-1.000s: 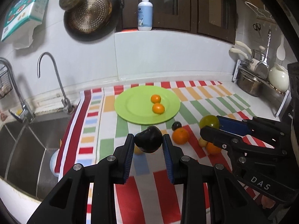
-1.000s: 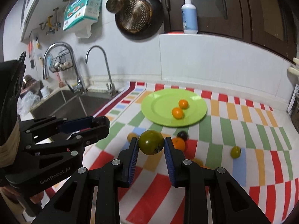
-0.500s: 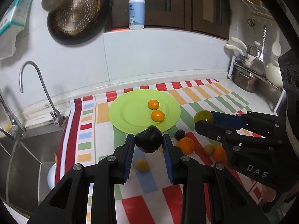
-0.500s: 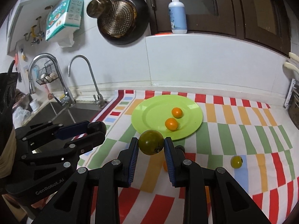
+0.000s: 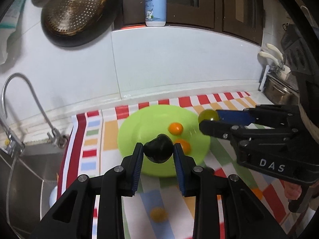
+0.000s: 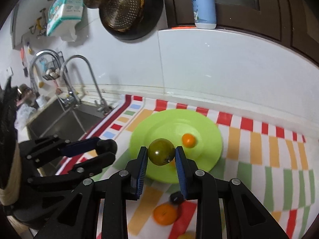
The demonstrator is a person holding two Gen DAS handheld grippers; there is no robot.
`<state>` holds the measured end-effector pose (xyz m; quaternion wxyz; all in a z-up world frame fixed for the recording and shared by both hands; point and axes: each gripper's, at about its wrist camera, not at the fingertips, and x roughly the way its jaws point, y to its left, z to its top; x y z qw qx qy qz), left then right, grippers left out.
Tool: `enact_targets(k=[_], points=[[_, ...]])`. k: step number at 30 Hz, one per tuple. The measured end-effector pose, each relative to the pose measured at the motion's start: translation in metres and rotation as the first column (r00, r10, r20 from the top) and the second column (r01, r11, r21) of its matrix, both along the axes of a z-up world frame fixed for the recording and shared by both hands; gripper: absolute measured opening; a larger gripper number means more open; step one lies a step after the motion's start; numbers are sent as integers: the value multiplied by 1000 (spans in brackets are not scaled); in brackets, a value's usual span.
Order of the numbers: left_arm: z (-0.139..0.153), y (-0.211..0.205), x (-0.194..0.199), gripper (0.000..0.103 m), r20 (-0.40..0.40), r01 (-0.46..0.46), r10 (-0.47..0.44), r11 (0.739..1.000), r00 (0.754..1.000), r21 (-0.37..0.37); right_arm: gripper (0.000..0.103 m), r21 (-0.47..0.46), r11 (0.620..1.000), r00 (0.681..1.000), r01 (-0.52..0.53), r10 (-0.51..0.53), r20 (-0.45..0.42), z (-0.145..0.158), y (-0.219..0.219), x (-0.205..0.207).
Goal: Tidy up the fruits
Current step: 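Carry the plum and green fruit onto the green plate and release both, then move the left gripper to the tan round fruit while the right approaches the large orange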
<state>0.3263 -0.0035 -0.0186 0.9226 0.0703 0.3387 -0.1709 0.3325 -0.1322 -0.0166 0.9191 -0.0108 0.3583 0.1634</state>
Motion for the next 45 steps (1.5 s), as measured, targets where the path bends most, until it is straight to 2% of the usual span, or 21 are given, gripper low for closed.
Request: enact_targets(k=[7,13,18,23,24,25,26,27,32,34,38,45], points=[[-12,3,45,31,-50,40,-40,999,998,8,29,1,1000,997,0,0,-74,-19,2,50],[-40,6,82,31,-130,60,-60,998,990,-1,29,-29,1000,988,-13,8,-155,-48,6,89],[-61,6,101,31,-178,58,-57,998,982,3,29,-45,999,982,-12,3,-190,-69,8,106],[-66,8,107,32,-195,41,-39,999,980,7,30,-46,999,980,-13,4,-197,-78,8,113],[-65,9,107,35,-192,33,-30,999,981,13,32,-44,999,980,-10,1,-197,-78,8,113],[-64,10,106,40,-185,20,-16,1000,983,23,36,-42,999,981,-1,-7,-191,-78,7,113],[-62,12,103,42,-176,14,-9,999,984,29,45,-40,999,983,10,-18,-183,-76,5,112],[-59,13,100,44,-163,9,-3,999,987,35,46,-39,999,984,12,-19,-175,-74,4,109],[-38,14,79,48,-108,-15,23,997,994,70,46,-54,998,990,11,-19,-143,-62,3,94],[-27,14,65,53,-86,-14,20,997,996,74,46,-49,999,992,12,-18,-126,-55,1,83],[-6,13,34,56,-26,-36,39,994,999,105,46,-35,999,996,18,-21,-82,-38,-3,56],[20,10,-16,62,27,-30,28,997,999,72,47,-5,999,1000,32,-32,-1,-7,-10,1]])
